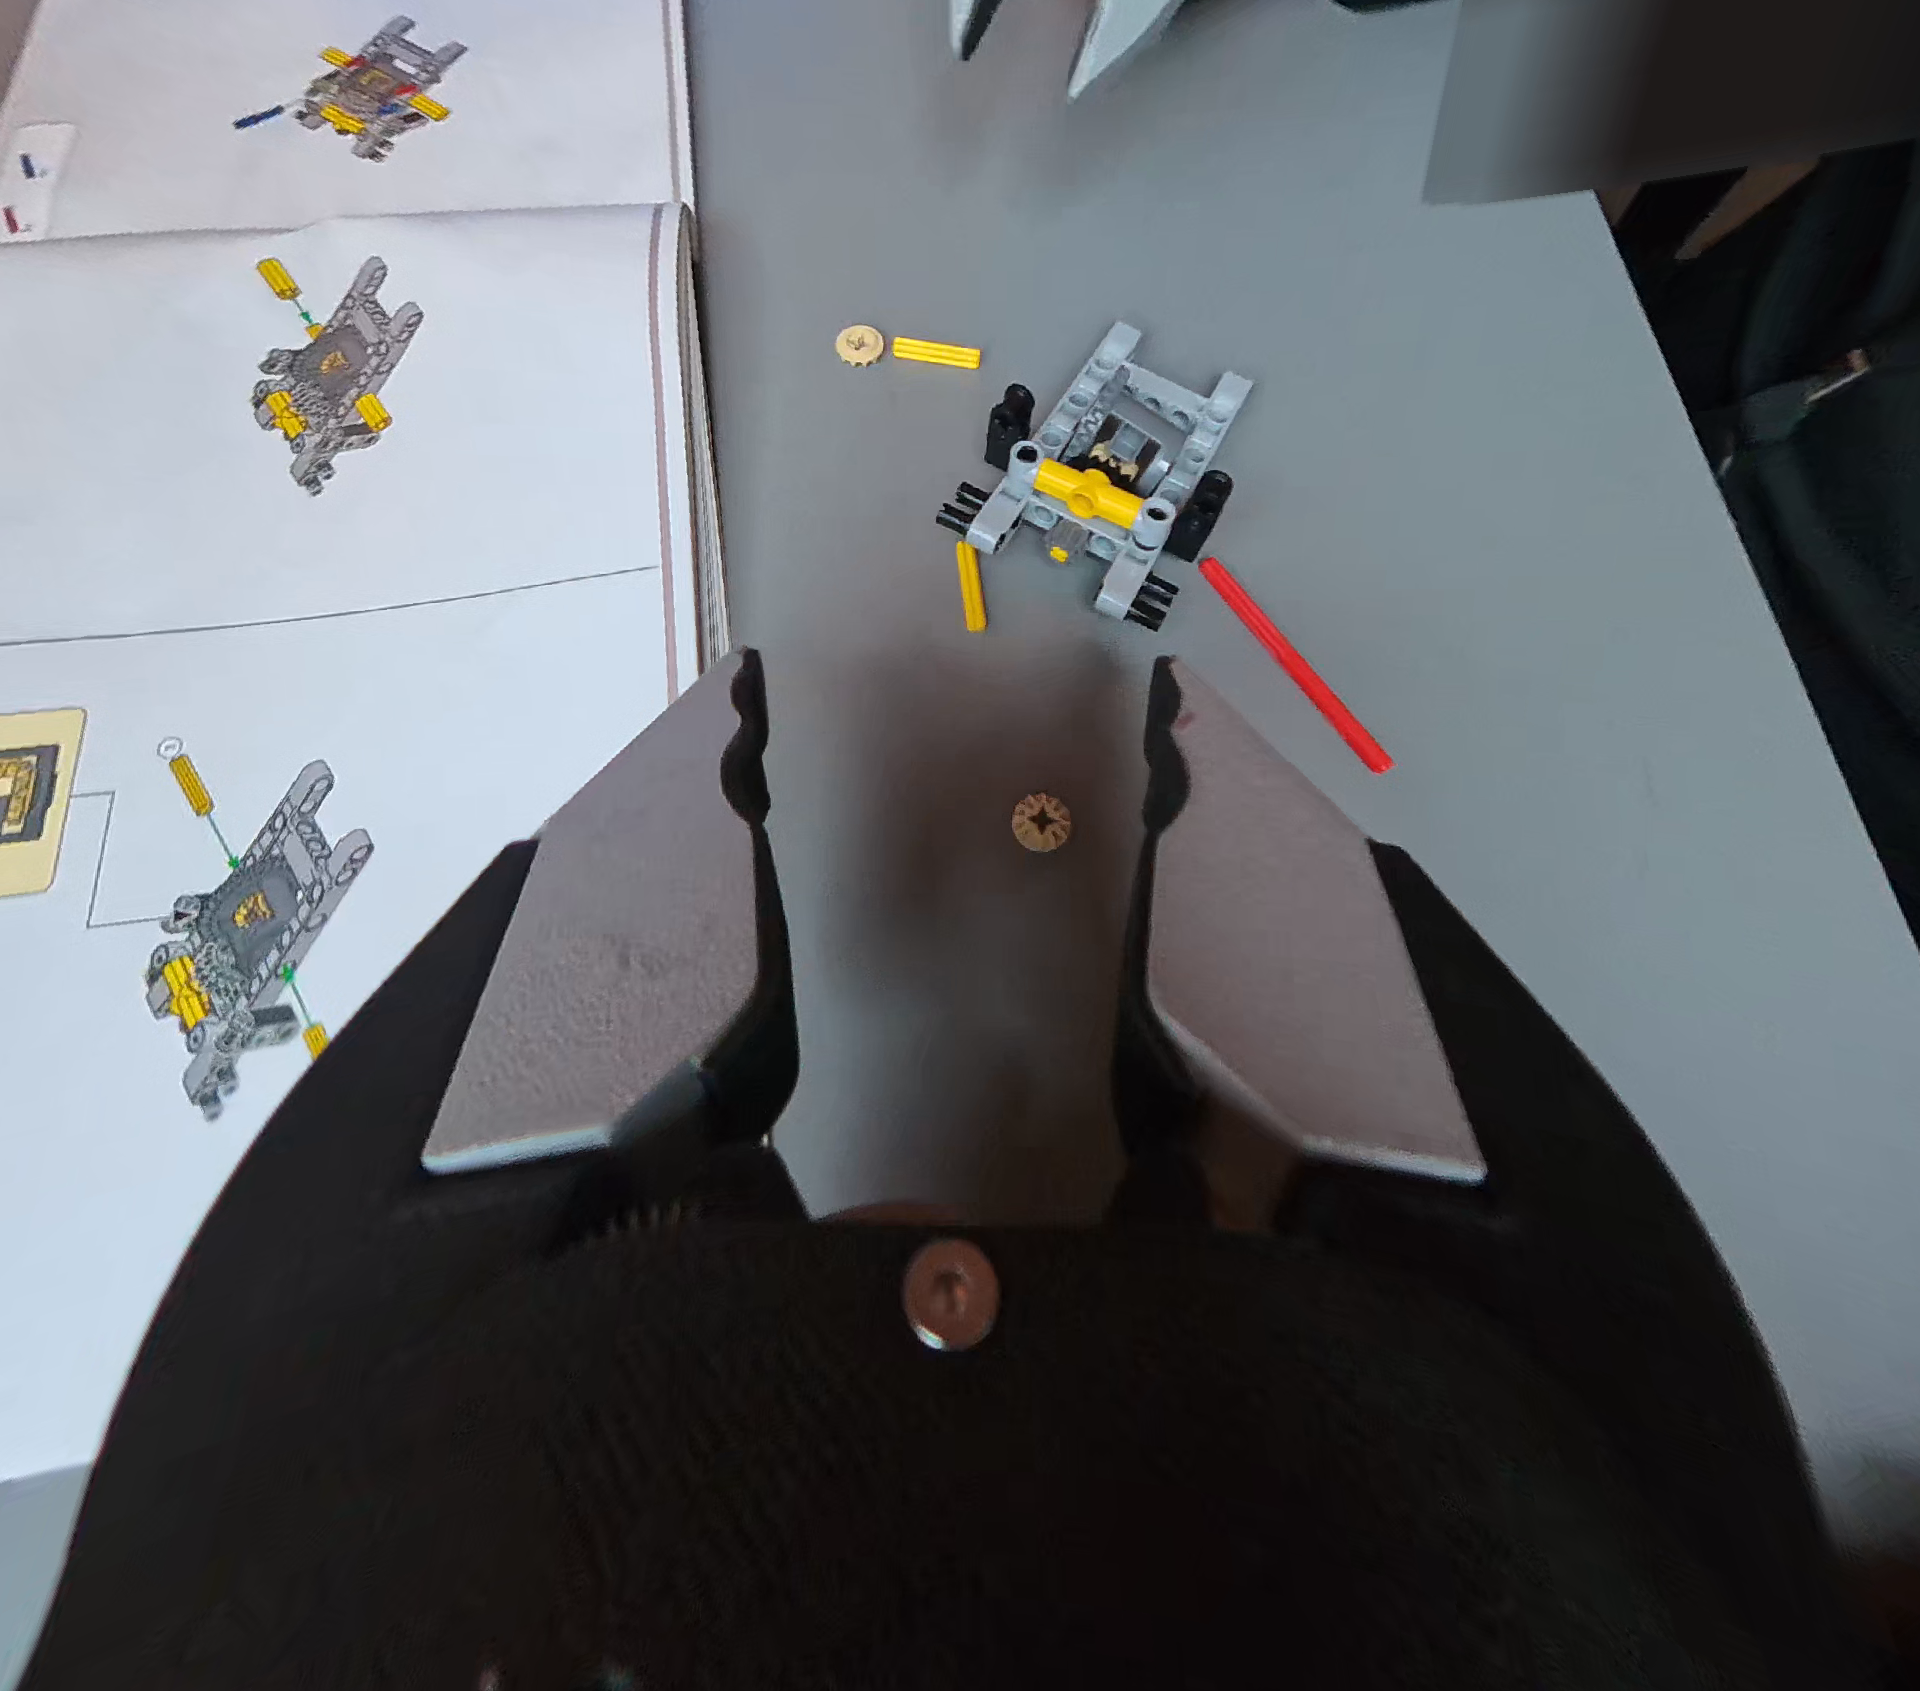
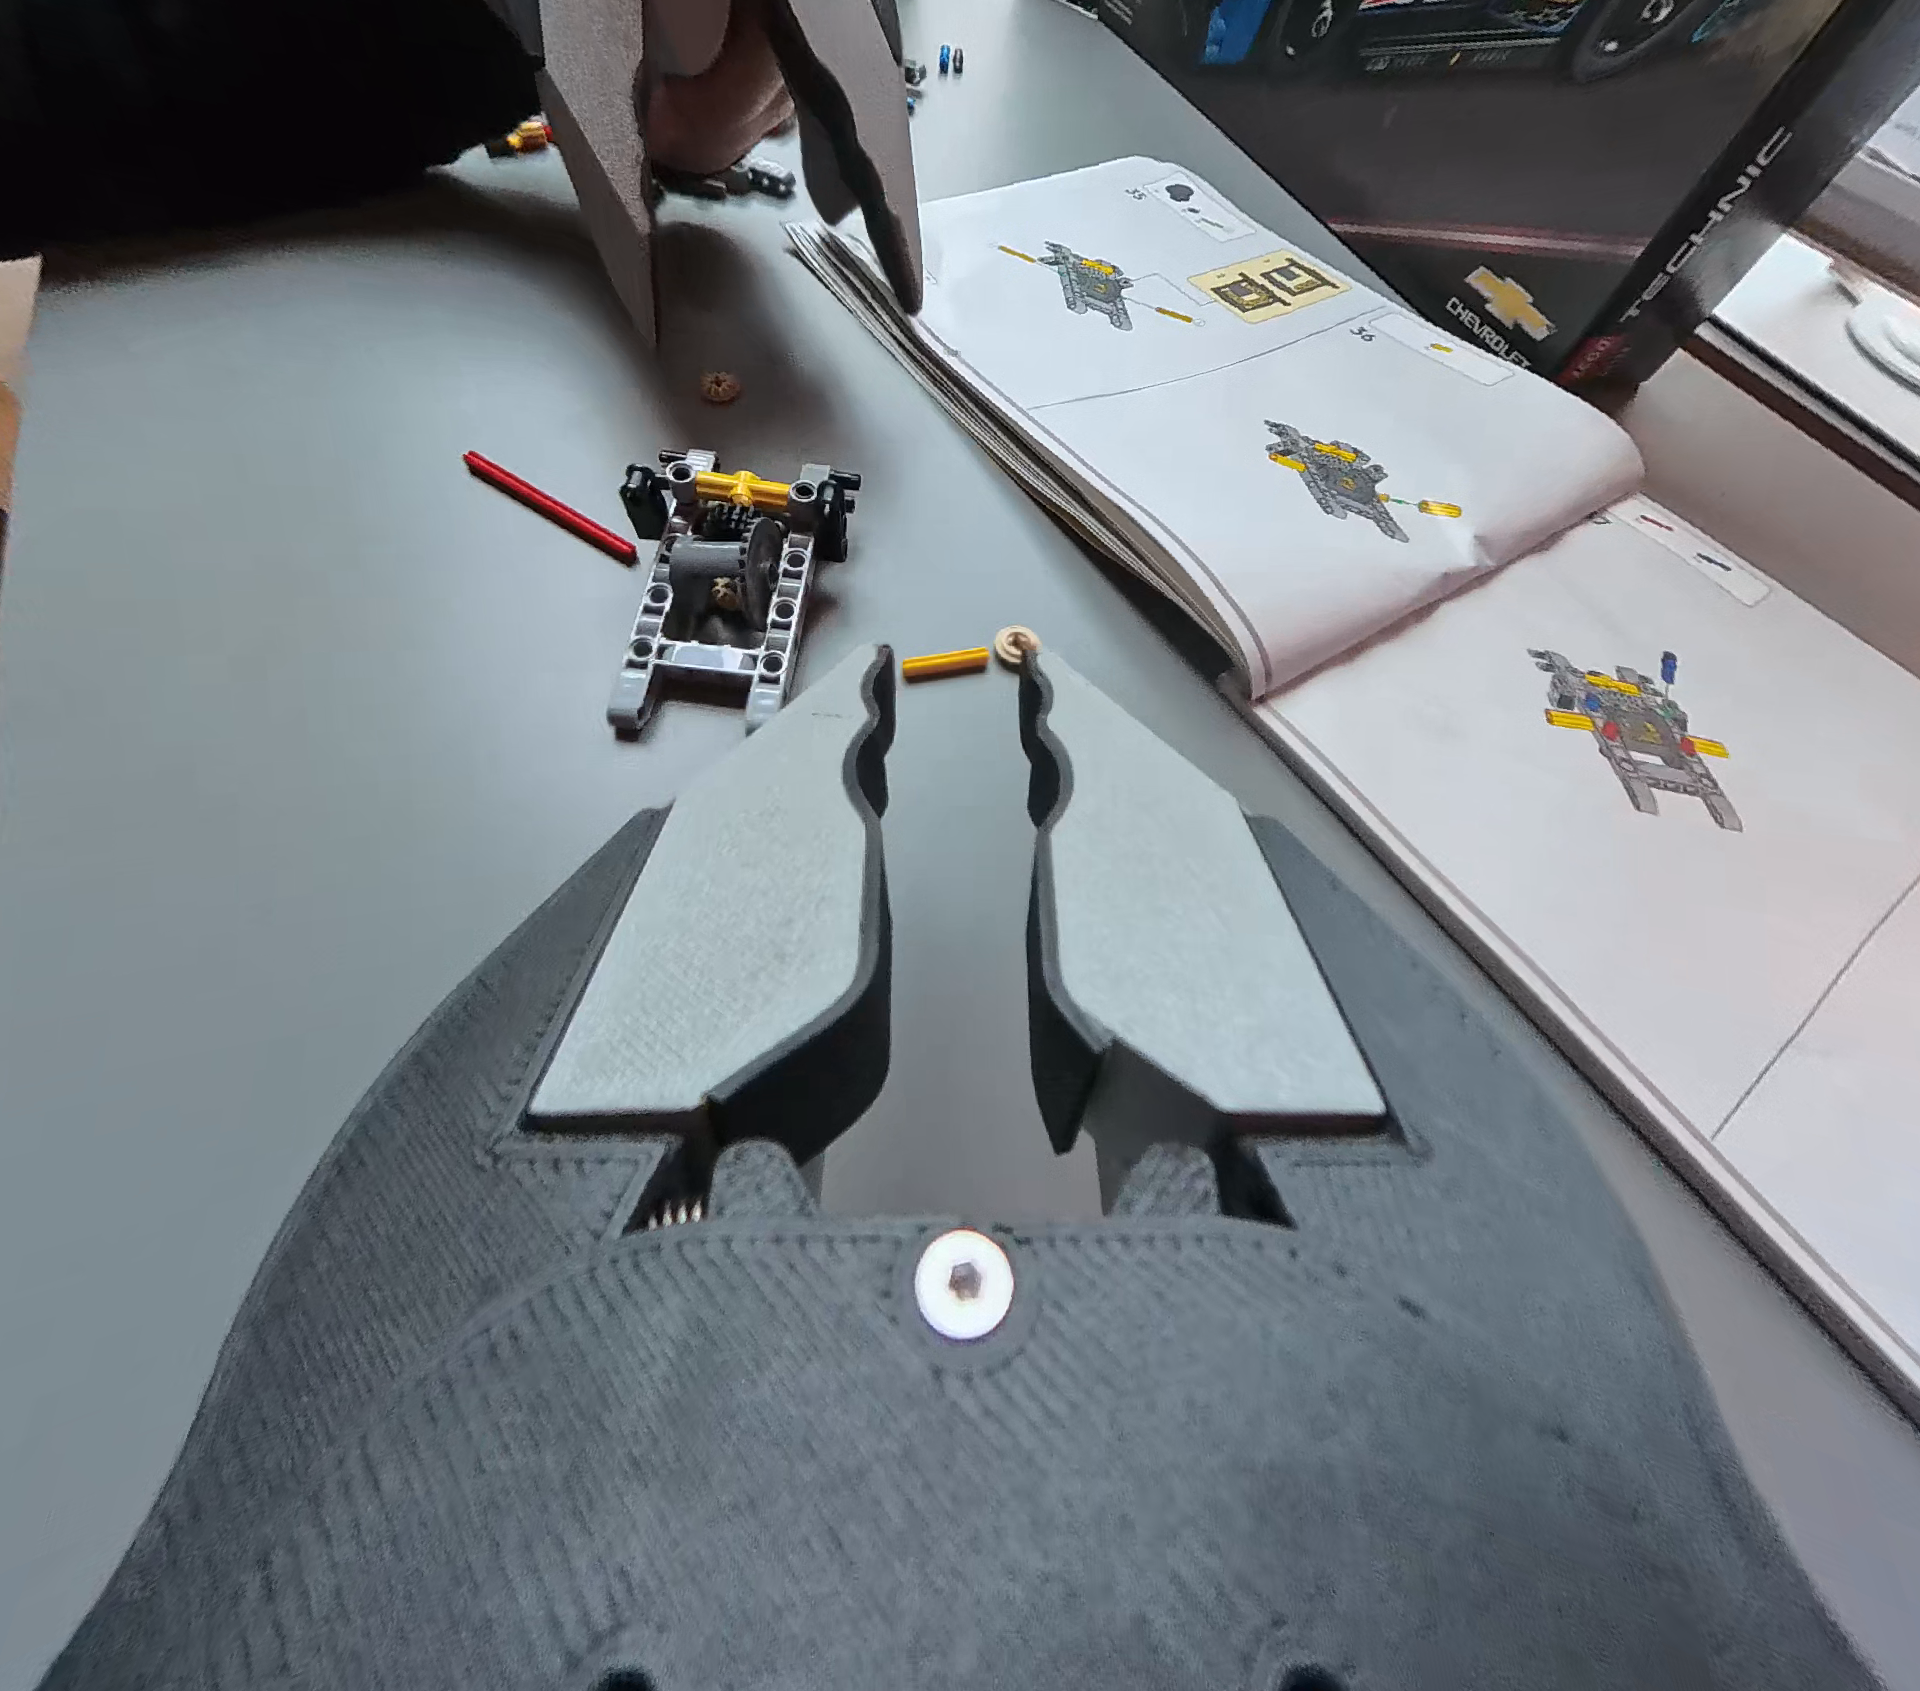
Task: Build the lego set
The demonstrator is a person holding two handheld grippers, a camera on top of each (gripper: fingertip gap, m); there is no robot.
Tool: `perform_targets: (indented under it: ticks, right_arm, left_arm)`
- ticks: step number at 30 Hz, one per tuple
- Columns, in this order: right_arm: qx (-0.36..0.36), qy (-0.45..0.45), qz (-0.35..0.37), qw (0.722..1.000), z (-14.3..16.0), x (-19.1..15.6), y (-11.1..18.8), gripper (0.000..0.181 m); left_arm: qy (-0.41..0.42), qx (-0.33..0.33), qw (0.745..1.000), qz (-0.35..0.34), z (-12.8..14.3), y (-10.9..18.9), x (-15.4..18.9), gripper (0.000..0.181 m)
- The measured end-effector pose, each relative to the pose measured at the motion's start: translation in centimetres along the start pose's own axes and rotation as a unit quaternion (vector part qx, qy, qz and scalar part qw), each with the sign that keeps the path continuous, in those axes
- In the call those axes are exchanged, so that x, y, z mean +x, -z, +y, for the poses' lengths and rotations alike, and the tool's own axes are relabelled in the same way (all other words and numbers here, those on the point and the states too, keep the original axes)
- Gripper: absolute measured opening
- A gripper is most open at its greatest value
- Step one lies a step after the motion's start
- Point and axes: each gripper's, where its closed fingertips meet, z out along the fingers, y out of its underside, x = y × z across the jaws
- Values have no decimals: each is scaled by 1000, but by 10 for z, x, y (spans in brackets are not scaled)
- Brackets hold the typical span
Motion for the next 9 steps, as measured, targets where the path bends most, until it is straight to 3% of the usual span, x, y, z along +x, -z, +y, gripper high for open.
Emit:
perform_targets:
  ticks: [9]
  right_arm:
    - [45,-42,-36,997,-10,-3,16,30]
  left_arm:
    - [7,-3,1000,3,4,-6,7,74]
